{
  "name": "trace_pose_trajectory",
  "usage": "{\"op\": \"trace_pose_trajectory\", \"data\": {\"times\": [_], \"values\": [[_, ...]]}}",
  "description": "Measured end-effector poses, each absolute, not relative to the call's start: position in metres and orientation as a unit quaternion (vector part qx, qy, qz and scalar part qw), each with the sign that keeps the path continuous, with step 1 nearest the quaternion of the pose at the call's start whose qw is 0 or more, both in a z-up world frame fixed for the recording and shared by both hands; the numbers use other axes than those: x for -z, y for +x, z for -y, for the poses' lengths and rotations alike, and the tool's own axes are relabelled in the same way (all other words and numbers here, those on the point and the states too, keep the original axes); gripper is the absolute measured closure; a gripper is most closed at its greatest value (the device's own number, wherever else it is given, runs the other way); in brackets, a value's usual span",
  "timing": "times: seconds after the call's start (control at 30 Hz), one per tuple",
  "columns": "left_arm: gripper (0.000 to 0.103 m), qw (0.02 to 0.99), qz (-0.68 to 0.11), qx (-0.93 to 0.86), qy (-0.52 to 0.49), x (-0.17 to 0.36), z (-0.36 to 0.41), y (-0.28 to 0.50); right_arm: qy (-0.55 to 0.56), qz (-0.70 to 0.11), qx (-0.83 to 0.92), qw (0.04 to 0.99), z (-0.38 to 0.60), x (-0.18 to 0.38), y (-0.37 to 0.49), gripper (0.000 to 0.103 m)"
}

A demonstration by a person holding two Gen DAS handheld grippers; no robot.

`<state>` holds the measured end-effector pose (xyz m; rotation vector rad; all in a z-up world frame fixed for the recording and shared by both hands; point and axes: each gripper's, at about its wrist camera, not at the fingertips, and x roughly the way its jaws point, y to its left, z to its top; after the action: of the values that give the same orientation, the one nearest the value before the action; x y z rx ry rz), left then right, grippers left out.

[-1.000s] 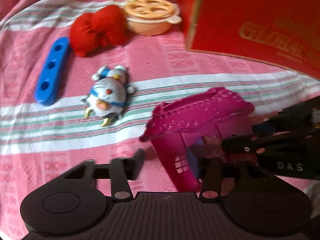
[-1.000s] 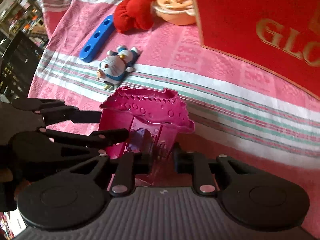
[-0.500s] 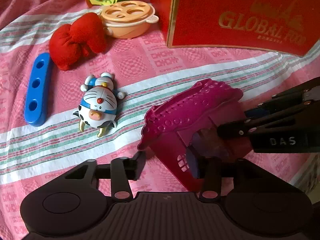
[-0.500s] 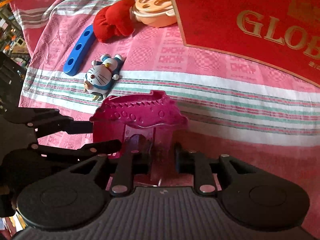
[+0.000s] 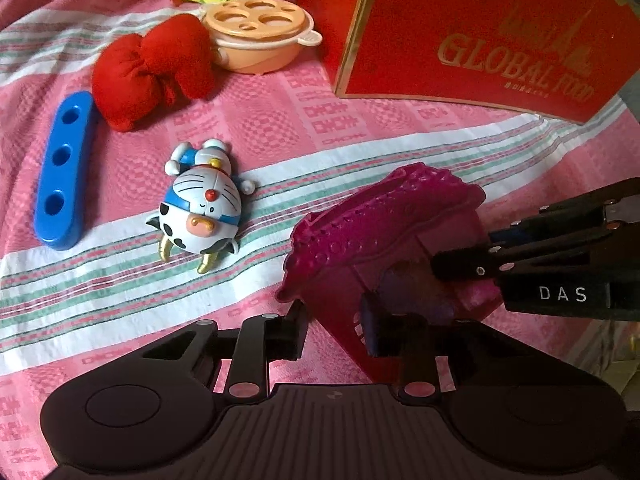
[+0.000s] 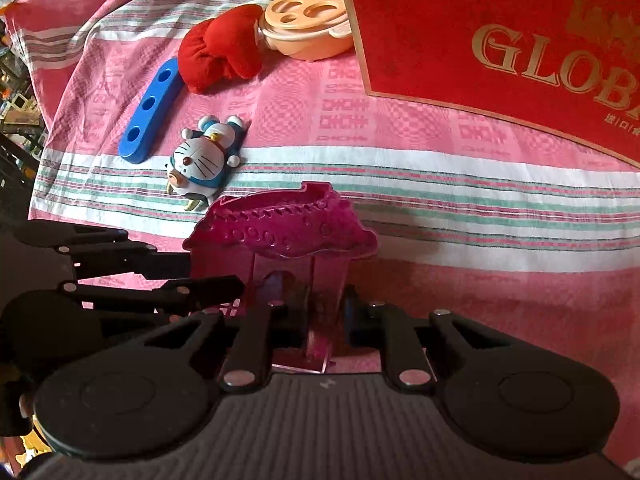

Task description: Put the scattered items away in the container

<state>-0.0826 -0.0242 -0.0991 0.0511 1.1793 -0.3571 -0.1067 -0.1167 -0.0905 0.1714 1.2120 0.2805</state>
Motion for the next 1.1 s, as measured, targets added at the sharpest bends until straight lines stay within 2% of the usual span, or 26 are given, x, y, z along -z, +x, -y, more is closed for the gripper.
{"op": "trace_pose_trajectory", "data": {"times": [0.1, 0.2, 0.23, 0.3, 0.33, 0.37, 0.4, 0.47, 0.53, 0.6, 0.87, 0.97, 1.1], "values": [[0.070, 0.817, -0.549, 0.175, 0.039, 0.097, 0.028, -0.084, 0.068, -0.568, -0.129, 0.810, 0.112, 0.089, -0.105, 0.082], [0.052, 0.814, -0.549, 0.184, 0.045, 0.097, 0.031, -0.086, 0.068, -0.572, -0.125, 0.808, 0.111, 0.089, -0.100, 0.079], [0.039, 0.811, -0.553, 0.184, 0.045, 0.098, 0.033, -0.087, 0.069, -0.574, -0.125, 0.806, 0.111, 0.090, -0.097, 0.078], [0.035, 0.813, -0.552, 0.181, 0.042, 0.100, 0.034, -0.091, 0.063, -0.581, -0.127, 0.801, 0.108, 0.092, -0.094, 0.075], [0.048, 0.814, -0.549, 0.183, 0.044, 0.100, 0.036, -0.092, 0.057, -0.581, -0.129, 0.802, 0.107, 0.091, -0.094, 0.076], [0.055, 0.815, -0.547, 0.187, 0.042, 0.099, 0.036, -0.093, 0.052, -0.578, -0.132, 0.804, 0.106, 0.090, -0.094, 0.077], [0.056, 0.813, -0.552, 0.184, 0.033, 0.099, 0.036, -0.091, 0.047, -0.576, -0.134, 0.805, 0.105, 0.089, -0.094, 0.077], [0.069, 0.814, -0.555, 0.172, 0.021, 0.098, 0.032, -0.089, 0.046, -0.579, -0.138, 0.802, 0.107, 0.089, -0.093, 0.078], [0.076, 0.813, -0.559, 0.163, 0.000, 0.095, 0.025, -0.085, 0.050, -0.580, -0.142, 0.801, 0.110, 0.087, -0.093, 0.079], [0.081, 0.815, -0.558, 0.157, -0.007, 0.091, 0.021, -0.082, 0.053, -0.578, -0.146, 0.801, 0.112, 0.085, -0.093, 0.084], [0.084, 0.831, -0.542, 0.125, -0.005, 0.076, 0.020, -0.072, 0.039, -0.557, -0.157, 0.815, 0.108, 0.071, -0.089, 0.085], [0.092, 0.831, -0.542, 0.122, -0.012, 0.071, 0.015, -0.068, 0.042, -0.552, -0.156, 0.818, 0.111, 0.068, -0.087, 0.090], [0.092, 0.836, -0.536, 0.121, -0.012, 0.065, 0.014, -0.069, 0.043, -0.541, -0.151, 0.826, 0.112, 0.060, -0.085, 0.091]]}}
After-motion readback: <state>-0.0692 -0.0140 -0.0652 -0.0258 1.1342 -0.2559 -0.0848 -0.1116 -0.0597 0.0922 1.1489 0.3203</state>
